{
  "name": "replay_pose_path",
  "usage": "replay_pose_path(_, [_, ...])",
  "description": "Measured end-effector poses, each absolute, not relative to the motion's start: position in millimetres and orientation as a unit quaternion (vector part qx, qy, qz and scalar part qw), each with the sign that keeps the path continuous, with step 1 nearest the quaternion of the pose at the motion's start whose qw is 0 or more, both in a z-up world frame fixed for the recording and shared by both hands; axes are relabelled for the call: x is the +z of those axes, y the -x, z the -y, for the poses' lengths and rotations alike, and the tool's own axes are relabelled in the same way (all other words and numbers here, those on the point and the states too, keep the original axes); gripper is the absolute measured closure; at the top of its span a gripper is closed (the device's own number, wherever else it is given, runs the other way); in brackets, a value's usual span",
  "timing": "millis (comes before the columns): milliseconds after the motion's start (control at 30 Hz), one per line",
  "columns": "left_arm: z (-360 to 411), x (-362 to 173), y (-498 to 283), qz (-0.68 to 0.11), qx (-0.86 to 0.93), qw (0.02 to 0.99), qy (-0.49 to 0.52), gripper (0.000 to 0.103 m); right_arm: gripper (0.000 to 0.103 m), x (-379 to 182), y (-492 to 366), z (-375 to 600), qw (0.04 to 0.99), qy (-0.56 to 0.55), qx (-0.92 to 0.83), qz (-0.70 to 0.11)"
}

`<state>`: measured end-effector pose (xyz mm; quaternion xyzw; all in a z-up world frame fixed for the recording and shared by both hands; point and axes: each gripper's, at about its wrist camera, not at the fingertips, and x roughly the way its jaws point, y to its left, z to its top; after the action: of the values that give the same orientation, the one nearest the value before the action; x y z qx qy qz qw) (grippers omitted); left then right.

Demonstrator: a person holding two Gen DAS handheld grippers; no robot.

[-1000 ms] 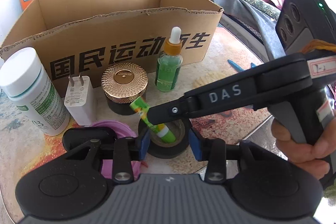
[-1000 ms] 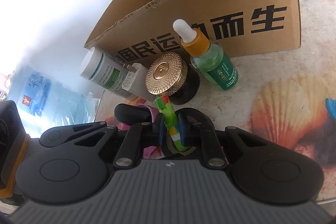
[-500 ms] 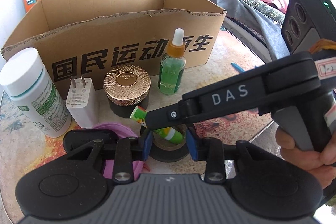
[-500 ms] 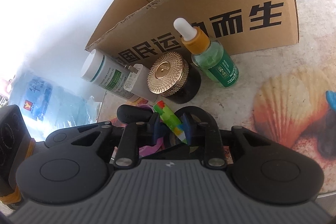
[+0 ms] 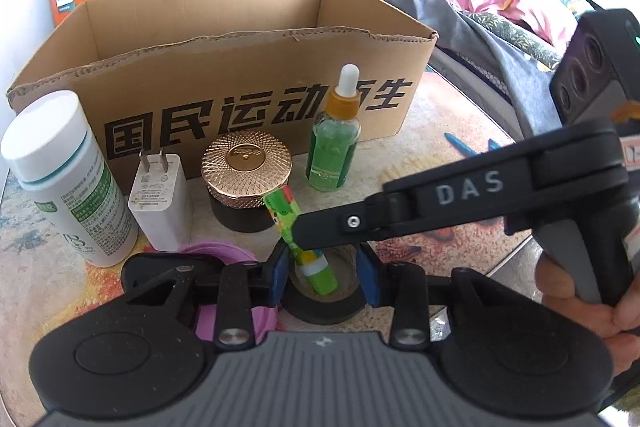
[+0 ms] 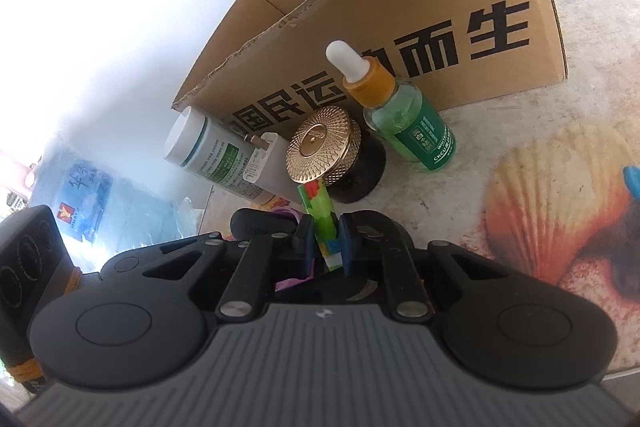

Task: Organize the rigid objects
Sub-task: 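Carry the glue stick into the cardboard box and open the right gripper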

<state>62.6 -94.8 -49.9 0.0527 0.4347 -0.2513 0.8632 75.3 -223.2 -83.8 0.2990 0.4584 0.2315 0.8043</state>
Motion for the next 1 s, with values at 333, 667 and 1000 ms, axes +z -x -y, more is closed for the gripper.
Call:
replay_pose_path(333, [97.7, -51.3, -64.1, -0.436, -0.238, 0.865, -0.072, 0.085, 0.086, -92.3, -76.5, 221.4, 0.801, -0.303, 0.216, -0.469])
replay_pose_path(667, [95.3, -39.4, -46.4, -0.404, -0.251, 0.876, -0.076, 0.084, 0.087, -80.4, -55.9, 224.9, 0.813, -0.319, 0.216, -0.436])
replay_pose_path(1000, [80.3, 20.9, -38.4, -0.355, -0.248, 0.899, -0.062, 0.084, 0.087, -8.6, -53.9, 209.9, 0.848, -0.284, 0.234, -0.383])
